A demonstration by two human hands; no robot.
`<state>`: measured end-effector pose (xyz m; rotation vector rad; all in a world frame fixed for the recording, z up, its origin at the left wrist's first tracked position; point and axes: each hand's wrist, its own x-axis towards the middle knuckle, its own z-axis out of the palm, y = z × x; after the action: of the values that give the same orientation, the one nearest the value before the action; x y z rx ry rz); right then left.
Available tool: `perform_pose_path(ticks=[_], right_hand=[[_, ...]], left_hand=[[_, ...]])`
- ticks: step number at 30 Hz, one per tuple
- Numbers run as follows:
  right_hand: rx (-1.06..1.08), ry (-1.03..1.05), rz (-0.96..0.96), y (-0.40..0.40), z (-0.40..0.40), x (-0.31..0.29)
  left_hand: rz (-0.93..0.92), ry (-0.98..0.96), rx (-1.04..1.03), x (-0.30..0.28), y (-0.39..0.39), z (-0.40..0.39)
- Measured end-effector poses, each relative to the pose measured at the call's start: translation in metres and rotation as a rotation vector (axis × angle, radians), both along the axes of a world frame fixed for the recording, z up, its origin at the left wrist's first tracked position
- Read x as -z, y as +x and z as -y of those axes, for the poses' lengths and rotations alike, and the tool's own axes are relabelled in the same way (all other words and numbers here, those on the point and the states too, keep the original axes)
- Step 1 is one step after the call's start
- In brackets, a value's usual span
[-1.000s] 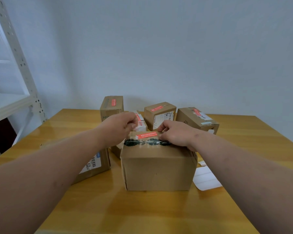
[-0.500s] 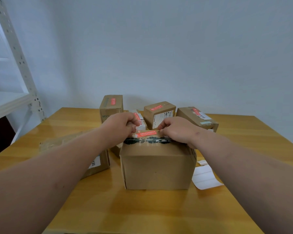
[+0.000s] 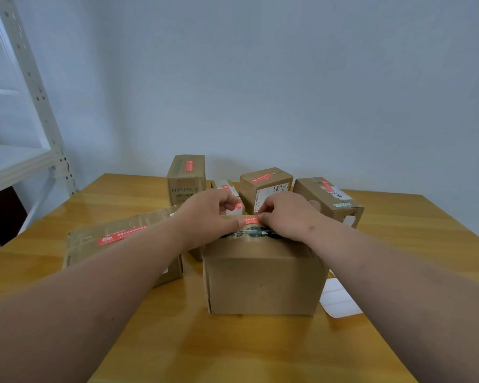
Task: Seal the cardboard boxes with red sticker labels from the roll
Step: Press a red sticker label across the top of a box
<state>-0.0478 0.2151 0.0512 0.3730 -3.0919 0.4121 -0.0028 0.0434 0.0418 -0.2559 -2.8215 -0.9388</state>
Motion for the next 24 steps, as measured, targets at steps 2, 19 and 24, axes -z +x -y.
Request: perform_pose_path(ticks=[2, 19, 24], right_hand=[[0.012, -0.003, 0.003, -0.001, 0.002, 0.000], [-0.001, 0.018, -0.004, 0.003, 0.017, 0.000], [-0.078, -0.041, -0.066, 0.011, 0.015, -0.011]], left_hand=[[0.015, -0.001, 0.008, 0.002, 0.002, 0.000], [-0.007, 0.068, -0.039, 0.016, 0.003, 0.005], [-0.005, 0.093, -0.044, 0.017, 0.002, 0.005]])
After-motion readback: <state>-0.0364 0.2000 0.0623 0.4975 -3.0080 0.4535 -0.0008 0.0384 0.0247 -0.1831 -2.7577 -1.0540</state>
